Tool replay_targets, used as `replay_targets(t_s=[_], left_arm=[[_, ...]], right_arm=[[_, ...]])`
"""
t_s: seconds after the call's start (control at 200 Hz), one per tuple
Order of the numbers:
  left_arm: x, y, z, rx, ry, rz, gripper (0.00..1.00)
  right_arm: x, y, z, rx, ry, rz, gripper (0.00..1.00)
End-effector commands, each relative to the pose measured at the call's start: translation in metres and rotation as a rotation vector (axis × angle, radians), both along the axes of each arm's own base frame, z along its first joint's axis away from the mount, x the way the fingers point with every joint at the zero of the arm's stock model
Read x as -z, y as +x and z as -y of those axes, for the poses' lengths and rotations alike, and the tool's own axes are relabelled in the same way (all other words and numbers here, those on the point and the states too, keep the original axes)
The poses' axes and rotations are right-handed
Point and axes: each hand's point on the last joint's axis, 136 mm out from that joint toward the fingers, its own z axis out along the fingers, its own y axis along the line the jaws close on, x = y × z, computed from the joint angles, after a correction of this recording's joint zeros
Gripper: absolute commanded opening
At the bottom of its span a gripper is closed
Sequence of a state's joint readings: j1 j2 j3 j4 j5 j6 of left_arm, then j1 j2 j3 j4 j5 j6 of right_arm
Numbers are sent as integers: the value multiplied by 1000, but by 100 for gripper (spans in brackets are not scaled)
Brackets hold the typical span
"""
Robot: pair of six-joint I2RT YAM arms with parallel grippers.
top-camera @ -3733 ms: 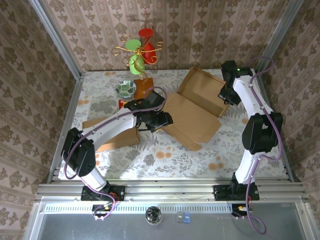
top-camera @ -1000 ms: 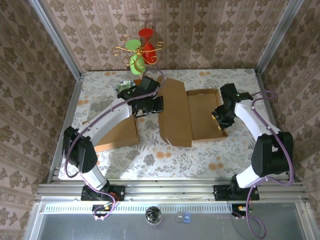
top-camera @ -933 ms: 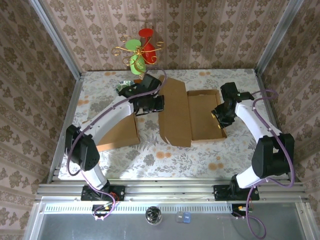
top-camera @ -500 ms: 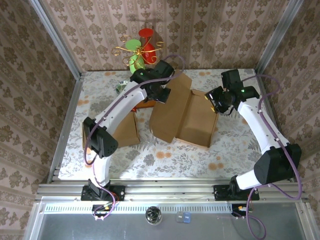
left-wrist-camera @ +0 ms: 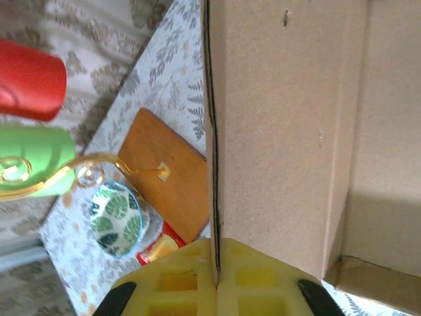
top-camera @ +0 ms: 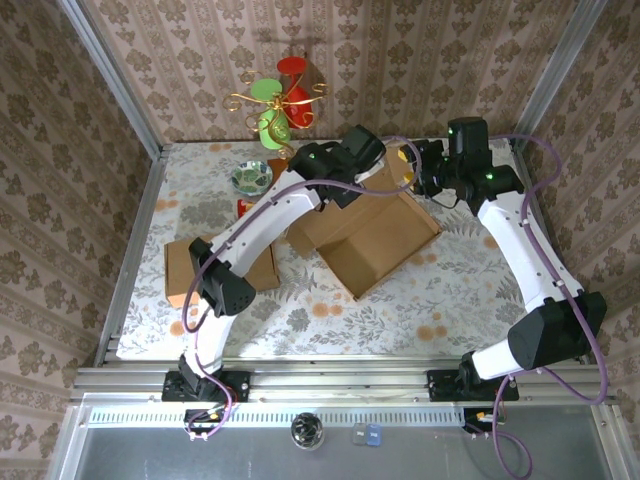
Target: Fold the paper box
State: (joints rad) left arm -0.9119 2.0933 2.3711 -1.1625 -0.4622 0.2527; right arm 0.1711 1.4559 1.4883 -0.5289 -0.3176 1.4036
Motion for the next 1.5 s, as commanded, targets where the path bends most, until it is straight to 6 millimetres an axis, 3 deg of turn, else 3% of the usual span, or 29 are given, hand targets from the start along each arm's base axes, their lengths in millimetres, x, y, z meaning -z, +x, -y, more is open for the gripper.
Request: replay_targets(t_s=[0.0, 0.19, 0.38, 0.645, 0.79, 0.875, 0.975, 1.085, 1.295, 1.4, 1.495], left_arm=[[-16, 7, 7, 58, 51, 93, 0], [-15, 2, 21, 101, 87, 129, 0], [-16, -2, 31, 132, 101, 149, 0], [-14, -5, 35, 143, 117, 157, 0], [-15, -5, 37, 140, 112, 166, 0], [-22, -4, 36, 121, 88, 178, 26], [-32, -5, 33, 89, 44, 189, 43], [-46, -8, 23, 32, -65, 182, 59], [-63, -21, -11, -48, -401, 38, 67], [-56, -29, -40, -114, -505, -46, 69], [-32, -34, -74, -182, -522, -119, 70]], right_arm=[[-34, 11, -8, 20, 98, 68, 54], [-29, 13, -13, 14, 104, 17, 54], [-11, 9, -21, -6, 100, -68, 49], [3, 2, -20, 15, 96, -108, 28], [9, -1, -18, 29, 97, -126, 4], [11, -2, -16, 42, 113, -132, 0], [10, -1, -11, 67, 136, -136, 0], [13, -2, -3, 110, 175, -167, 0], [23, -9, 23, 215, 228, -218, 0], [27, -7, 30, 239, 259, -227, 0], [29, -6, 35, 243, 261, -235, 0]])
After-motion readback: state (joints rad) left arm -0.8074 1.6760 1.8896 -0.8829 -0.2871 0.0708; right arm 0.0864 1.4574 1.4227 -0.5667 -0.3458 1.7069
